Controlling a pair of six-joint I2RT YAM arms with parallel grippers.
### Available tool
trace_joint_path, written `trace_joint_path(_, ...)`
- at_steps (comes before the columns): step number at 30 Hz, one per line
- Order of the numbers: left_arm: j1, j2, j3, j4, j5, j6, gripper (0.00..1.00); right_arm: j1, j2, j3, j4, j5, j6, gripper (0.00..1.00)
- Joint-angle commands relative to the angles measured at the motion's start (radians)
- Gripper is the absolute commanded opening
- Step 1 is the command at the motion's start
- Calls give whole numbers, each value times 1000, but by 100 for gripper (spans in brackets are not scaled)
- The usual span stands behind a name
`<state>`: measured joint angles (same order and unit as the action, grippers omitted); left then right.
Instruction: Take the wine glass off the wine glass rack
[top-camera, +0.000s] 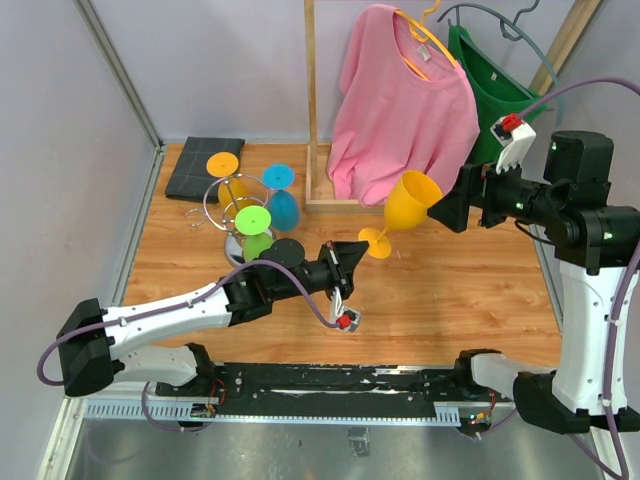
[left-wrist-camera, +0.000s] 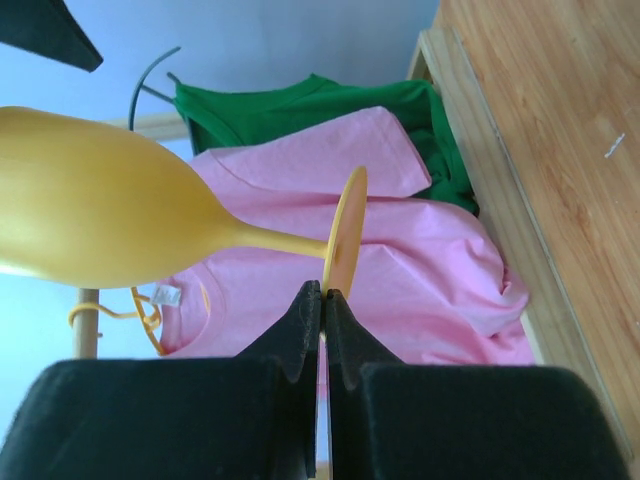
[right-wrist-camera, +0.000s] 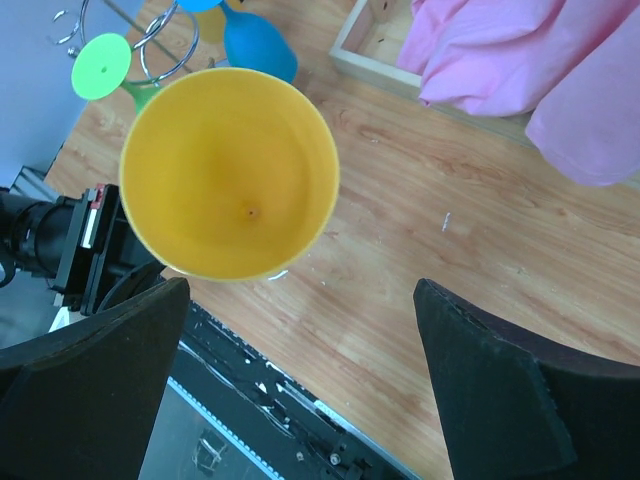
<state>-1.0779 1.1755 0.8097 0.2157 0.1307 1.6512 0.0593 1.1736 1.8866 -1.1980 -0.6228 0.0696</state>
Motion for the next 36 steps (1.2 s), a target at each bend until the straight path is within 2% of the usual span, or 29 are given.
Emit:
trace_joint_path(1, -20, -13, -18, 31, 70, 65, 0, 30, -45, -9, -51, -24, -47, 96)
trace_joint_path(14, -61, -9, -39, -79, 109, 95, 0, 31, -110, -30, -69, -40, -49, 97)
trace_joint_path(20, -62, 34, -5, -95, 112, 103, 0, 37, -119, -121, -46, -73, -43, 95)
trace_joint_path(27, -62, 82, 24, -89, 114, 100, 0, 88, -128, -202, 5, -55, -21, 94)
trace_joint_path(32, -62, 106, 49, -89, 112, 96, 0, 157, -117, -227, -10, 32, -36, 93)
trace_joint_path(34, -62, 101, 46, -97, 112, 100, 0, 167, -118, -238, -18, 56, -42, 90)
trace_joint_path(36, -62, 92, 37, -98, 112, 103, 0, 172, -123, -248, -20, 65, -45, 83)
